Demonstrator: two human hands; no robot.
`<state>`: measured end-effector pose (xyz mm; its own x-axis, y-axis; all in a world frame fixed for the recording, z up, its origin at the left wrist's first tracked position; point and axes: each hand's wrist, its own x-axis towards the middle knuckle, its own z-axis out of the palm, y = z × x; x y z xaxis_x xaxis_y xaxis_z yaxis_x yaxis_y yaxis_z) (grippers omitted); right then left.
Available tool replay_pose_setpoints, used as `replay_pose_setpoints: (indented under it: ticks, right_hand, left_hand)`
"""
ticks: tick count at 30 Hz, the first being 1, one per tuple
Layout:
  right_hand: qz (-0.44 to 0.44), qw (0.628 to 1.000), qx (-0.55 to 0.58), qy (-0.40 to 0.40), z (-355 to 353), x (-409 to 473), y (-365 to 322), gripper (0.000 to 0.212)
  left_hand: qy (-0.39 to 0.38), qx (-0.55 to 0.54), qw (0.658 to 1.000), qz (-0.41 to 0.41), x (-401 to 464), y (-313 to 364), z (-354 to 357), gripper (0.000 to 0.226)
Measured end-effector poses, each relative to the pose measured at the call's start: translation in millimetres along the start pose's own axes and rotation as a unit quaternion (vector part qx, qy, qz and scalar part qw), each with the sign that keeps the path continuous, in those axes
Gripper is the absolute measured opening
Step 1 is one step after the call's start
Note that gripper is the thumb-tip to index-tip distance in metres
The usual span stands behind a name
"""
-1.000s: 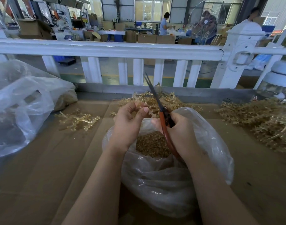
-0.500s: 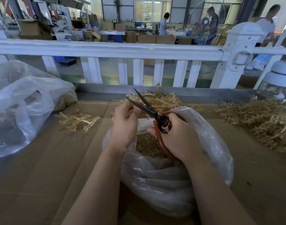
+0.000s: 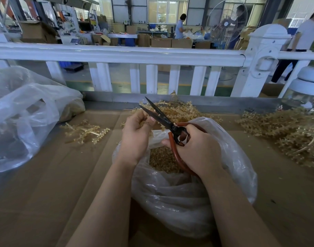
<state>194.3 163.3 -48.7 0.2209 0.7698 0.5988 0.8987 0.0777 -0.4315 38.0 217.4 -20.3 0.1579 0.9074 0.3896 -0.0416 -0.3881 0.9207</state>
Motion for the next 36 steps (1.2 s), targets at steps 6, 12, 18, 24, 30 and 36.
replay_pose_setpoints:
  ticks: [6,12,18,24,30,36]
  right_hand:
    - [-0.009,1.0,-0.009,0.009,-0.3,0.0,1.0,0.075]
    - [-0.023,1.0,-0.005,0.02,-2.1,0.8,-1.4,0.078]
    - [-0.029,0.999,0.0,0.021,-1.5,1.2,-0.1,0.083]
    - [-0.024,1.0,0.006,0.003,-5.0,2.2,-0.5,0.08]
    - [-0.026,1.0,0.004,0.01,-5.1,0.9,2.4,0.073]
    - [-0.03,0.999,-0.006,0.028,-6.1,0.8,1.5,0.076]
  left_hand:
    - [0.002,-0.011,1.0,0.005,0.3,1.5,-2.5,0.016]
    - [-0.011,-0.013,1.0,-0.005,0.1,0.6,-2.9,0.013]
    - [-0.027,-0.019,0.999,0.0,-1.7,3.1,-2.2,0.016]
    - [-0.029,-0.02,0.999,0.001,-2.0,4.8,-1.1,0.017]
    - [-0.045,-0.026,0.999,0.015,-0.8,3.7,-1.4,0.016]
    - [-0.056,-0.034,0.998,0.022,-0.9,4.3,-1.5,0.019]
